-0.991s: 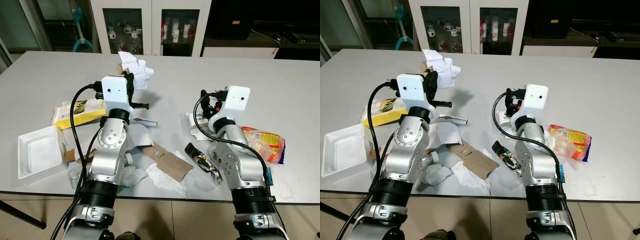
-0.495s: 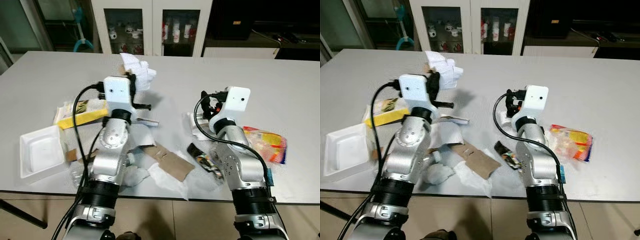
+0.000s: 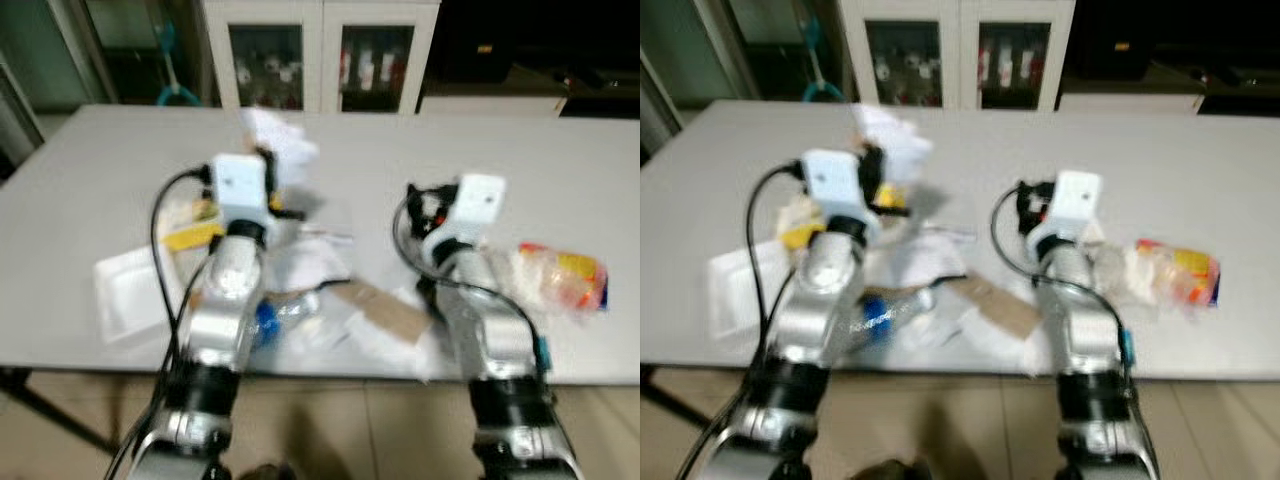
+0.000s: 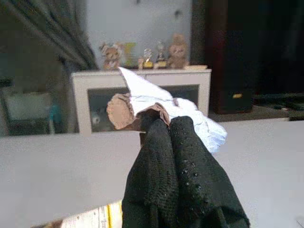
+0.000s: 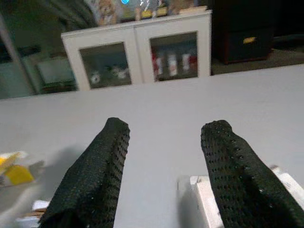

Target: Picking trash to rubbish bin

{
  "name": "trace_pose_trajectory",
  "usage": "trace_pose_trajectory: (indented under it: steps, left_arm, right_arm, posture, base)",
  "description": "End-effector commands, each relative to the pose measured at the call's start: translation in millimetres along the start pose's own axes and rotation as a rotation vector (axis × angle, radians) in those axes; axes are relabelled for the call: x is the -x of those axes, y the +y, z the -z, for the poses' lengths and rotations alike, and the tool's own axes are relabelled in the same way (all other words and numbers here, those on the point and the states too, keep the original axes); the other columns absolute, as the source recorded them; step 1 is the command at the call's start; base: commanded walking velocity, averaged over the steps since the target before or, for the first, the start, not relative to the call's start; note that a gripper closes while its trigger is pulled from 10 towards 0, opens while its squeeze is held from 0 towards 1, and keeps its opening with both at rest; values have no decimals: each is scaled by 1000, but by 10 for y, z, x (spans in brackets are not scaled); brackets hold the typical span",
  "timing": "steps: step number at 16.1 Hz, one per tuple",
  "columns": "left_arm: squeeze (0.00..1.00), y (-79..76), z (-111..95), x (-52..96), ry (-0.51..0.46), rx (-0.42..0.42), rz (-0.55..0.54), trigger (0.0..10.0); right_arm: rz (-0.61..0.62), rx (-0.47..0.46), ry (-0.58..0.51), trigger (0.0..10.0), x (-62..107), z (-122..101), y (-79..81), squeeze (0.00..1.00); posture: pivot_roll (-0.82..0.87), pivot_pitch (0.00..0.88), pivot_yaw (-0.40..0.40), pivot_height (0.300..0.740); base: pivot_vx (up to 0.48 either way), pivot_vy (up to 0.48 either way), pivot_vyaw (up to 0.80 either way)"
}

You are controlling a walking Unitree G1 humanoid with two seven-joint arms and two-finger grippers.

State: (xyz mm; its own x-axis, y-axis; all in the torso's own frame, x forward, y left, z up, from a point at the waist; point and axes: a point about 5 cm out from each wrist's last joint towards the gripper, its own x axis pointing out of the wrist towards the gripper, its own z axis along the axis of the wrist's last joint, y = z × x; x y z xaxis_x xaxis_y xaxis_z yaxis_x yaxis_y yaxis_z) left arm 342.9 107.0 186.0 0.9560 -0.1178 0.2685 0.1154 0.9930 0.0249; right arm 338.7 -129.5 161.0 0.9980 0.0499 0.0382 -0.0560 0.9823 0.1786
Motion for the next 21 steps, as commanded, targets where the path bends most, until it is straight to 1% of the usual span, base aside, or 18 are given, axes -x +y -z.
trace_pose_trajectory:
  steps: [1,10,14,21]
  left_arm:
    - [0,33,-42,-23,-13,-20,-9,10000]
    - [0,43,-43,-33,-7,-10,-11,10000]
    - [0,68,-13,-36,18,-11,-21,10000]
    - [0,88,-3,-37,28,-13,-35,10000]
  right_arm:
    - [-6,-9,5,10000,0,-1,26,0]
    - [-6,-8,13,10000,10,11,21,0]
    - [-4,-8,16,10000,16,18,23,0]
    - [-2,-13,15,10000,17,13,10,0]
  posture:
    - [20,0,5,740]
    - [20,6,5,740]
    - [19,9,7,740]
    - [16,11,6,740]
  base:
    - [0,0,0]
    - [0,0,0]
    - [0,0,0]
    - [292,0,0]
